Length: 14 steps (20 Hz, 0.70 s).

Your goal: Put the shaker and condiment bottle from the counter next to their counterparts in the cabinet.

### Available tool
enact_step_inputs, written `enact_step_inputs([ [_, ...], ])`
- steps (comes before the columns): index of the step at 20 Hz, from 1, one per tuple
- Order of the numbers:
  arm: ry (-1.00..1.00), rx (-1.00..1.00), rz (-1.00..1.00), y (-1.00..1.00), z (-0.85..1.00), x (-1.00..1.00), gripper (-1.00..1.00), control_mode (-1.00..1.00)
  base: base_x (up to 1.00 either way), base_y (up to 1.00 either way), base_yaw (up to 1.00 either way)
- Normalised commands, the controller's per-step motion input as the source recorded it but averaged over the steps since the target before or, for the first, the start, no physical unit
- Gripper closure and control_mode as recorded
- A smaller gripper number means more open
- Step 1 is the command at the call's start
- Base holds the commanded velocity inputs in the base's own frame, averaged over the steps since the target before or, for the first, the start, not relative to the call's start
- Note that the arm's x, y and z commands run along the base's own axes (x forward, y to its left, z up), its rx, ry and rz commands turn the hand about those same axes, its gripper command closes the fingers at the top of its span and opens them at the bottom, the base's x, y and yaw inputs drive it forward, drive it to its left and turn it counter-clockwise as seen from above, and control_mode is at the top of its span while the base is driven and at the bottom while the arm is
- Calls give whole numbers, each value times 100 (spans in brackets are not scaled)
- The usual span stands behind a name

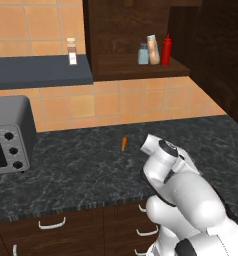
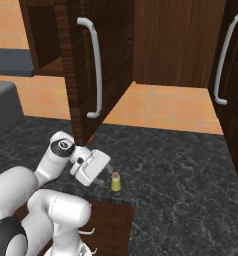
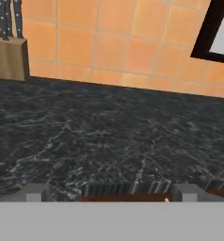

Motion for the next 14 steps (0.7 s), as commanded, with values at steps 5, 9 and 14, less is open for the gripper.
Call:
enact_step_inputs([
  [5,-7,-1,0,-3,13,23,-100,-100,0,0,0],
  [9,-2,-3,0,-6,-15,41,-100,-100,0,0,0],
  [14,-6,-3,0,3,-33,41,-100,-100,0,0,0],
])
